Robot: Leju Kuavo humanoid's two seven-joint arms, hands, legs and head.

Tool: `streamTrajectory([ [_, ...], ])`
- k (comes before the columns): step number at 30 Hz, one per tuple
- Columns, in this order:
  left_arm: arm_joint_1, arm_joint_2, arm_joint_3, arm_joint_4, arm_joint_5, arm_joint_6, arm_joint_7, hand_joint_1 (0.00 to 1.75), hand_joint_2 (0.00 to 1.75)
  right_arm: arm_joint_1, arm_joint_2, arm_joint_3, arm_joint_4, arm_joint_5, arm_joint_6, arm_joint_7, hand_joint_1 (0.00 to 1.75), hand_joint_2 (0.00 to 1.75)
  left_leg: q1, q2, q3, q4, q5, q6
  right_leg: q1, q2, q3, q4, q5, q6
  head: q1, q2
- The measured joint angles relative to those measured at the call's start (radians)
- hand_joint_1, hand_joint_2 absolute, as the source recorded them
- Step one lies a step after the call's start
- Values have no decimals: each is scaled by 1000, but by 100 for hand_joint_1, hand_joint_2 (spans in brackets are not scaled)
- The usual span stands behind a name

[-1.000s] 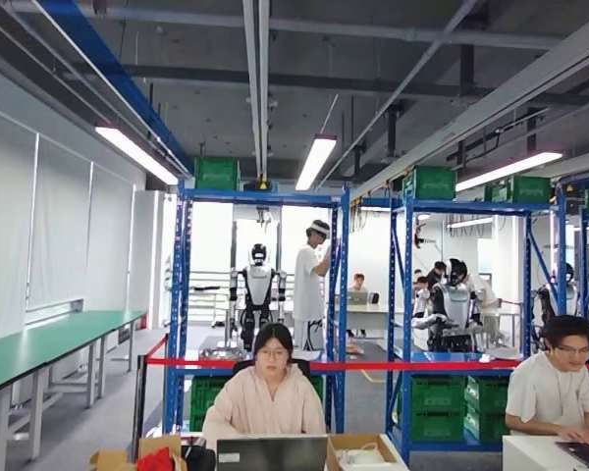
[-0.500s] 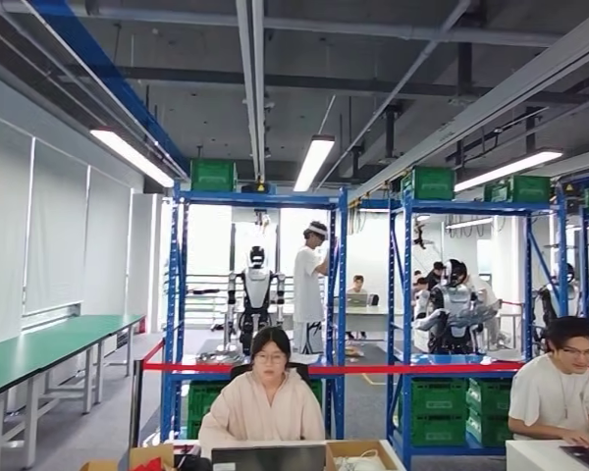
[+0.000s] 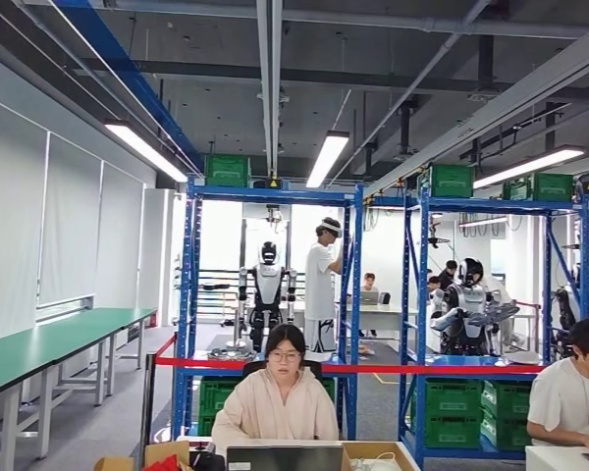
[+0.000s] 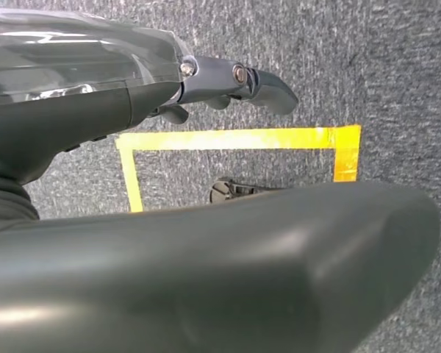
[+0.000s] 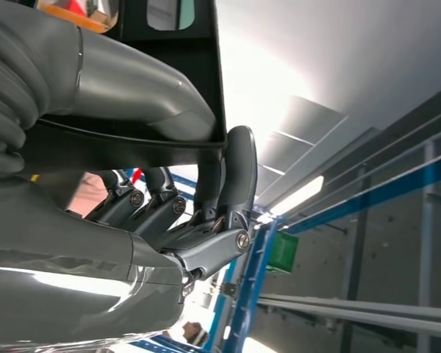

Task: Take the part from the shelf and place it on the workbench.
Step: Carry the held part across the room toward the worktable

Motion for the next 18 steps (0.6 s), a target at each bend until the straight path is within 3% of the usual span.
streamTrajectory([
  [3, 1, 0, 0, 0, -5, -1, 0, 0, 0, -3, 0, 1, 0, 5, 3, 1, 175, 175, 0, -1, 1, -7, 0, -13, 1, -1, 12, -30, -1, -14, 0, 0],
  [5, 2, -1, 0, 0, -8, -3, -1, 0, 0, -5, 2, 2, 3, 11, 5, 2, 175, 175, -1, 1, -5, 12, -18, -20, -4, -5, 24, -50, 3, -21, 0, 0],
  [6, 1, -1, 0, 0, -9, -5, -2, 0, 0, -7, 3, 2, 5, 15, 5, 2, 175, 175, -1, 2, -16, 40, -37, -23, -7, -8, 30, -58, 6, -24, 0, 0],
  [8, 1, -1, -1, 0, -10, -7, -3, 0, 0, -10, 4, 2, 16, 27, 6, 5, 175, 175, 0, 4, -72, 160, -91, -28, -6, -10, 35, -60, 6, -27, 0, 0],
  [10, 3, -2, -1, 0, -11, -7, -2, 0, 0, -10, 4, 4, 34, 40, 7, 8, 175, 175, 2, 5, -113, 237, -107, -33, -6, -11, 37, -60, 4, -27, 0, 0],
  [11, 3, -2, -1, 0, -12, -7, -2, 0, 0, -10, 4, 4, 42, 45, 8, 10, 175, 175, 3, 7, -105, 216, -86, -35, -6, -10, 38, -59, 3, -26, 0, 0],
  [14, 0, -3, -1, 0, -15, -8, -2, 0, 0, -22, 3, 5, 65, 59, 7, 12, 175, 175, 8, 13, -23, 40, 1, -37, -5, -9, 38, -49, -5, -14, 0, 0],
  [16, -2, -5, -2, 0, -19, -11, -5, 0, 0, -37, 2, 7, 84, 71, 3, 18, 175, 175, 5, 14, 0, -10, 11, -30, -2, -8, 35, -43, -9, -5, 0, 0],
  [18, -2, -6, -2, 0, -21, -16, -7, 0, 0, -49, 1, 9, 109, 83, -2, 25, 175, 175, 2, 13, 2, -13, 12, -18, -3, -8, 34, -42, -10, 0, -1, 0],
])
